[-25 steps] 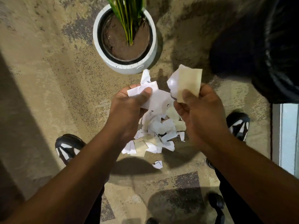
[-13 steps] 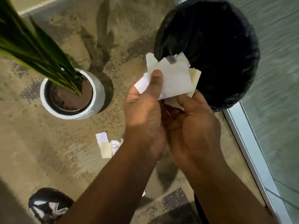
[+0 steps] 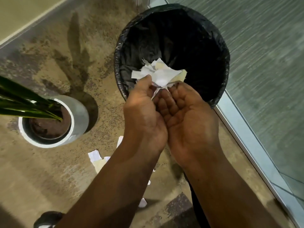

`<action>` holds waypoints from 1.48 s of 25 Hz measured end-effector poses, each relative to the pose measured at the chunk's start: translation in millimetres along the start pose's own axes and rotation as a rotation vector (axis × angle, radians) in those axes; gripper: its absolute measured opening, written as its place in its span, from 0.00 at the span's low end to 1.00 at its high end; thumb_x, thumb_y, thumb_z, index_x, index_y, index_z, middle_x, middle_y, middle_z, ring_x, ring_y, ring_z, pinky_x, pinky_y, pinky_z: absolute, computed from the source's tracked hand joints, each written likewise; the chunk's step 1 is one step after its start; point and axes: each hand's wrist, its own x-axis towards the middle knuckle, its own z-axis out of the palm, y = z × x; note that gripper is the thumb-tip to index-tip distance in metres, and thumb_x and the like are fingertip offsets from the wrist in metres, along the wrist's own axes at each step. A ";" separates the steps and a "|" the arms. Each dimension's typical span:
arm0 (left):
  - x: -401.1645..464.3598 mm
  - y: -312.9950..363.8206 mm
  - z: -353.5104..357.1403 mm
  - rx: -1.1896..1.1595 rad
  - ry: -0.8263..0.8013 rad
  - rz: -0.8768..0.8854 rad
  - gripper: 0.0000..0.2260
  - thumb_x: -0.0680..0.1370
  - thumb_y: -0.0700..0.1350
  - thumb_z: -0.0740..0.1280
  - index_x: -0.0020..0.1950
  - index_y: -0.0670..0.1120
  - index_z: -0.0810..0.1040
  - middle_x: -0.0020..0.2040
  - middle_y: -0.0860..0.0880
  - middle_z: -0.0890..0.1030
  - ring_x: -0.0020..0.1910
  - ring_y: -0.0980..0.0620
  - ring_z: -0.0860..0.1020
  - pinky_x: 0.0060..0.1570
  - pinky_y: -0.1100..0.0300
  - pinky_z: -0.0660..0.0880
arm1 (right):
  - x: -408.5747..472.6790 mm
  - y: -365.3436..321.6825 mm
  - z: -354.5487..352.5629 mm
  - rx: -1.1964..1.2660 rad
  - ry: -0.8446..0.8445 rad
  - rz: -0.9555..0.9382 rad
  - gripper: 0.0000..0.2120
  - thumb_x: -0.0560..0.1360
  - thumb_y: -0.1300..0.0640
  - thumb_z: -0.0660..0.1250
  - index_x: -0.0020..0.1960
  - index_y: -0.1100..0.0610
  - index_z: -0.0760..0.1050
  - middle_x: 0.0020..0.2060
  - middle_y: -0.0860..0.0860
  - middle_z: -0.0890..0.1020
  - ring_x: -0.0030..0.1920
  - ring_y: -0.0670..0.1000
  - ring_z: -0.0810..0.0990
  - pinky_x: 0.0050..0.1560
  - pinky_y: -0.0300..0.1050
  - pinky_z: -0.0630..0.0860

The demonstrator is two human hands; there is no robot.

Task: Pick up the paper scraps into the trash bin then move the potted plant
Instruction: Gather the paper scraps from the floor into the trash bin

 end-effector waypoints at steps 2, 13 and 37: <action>9.8 1.3 -1.4 -0.049 0.057 -0.025 0.11 0.81 0.46 0.65 0.56 0.40 0.80 0.55 0.45 0.84 0.52 0.49 0.84 0.48 0.61 0.82 | 3.7 -3.0 -0.2 0.017 0.059 0.020 0.14 0.81 0.62 0.64 0.65 0.60 0.76 0.58 0.57 0.85 0.58 0.52 0.85 0.64 0.50 0.78; 19.3 3.1 -23.9 -0.065 0.030 0.033 0.08 0.79 0.38 0.65 0.55 0.38 0.81 0.49 0.44 0.85 0.45 0.51 0.84 0.47 0.61 0.82 | 6.9 12.4 0.9 -0.029 0.012 0.046 0.14 0.81 0.64 0.62 0.66 0.61 0.75 0.58 0.58 0.85 0.58 0.54 0.85 0.66 0.51 0.77; 151.7 -39.3 -439.6 1.074 0.433 0.043 0.32 0.61 0.49 0.74 0.63 0.50 0.72 0.59 0.44 0.77 0.55 0.43 0.78 0.50 0.49 0.80 | 170.3 256.9 -138.7 -2.022 -0.244 -0.035 0.43 0.61 0.54 0.79 0.73 0.52 0.65 0.60 0.56 0.79 0.58 0.60 0.79 0.56 0.58 0.80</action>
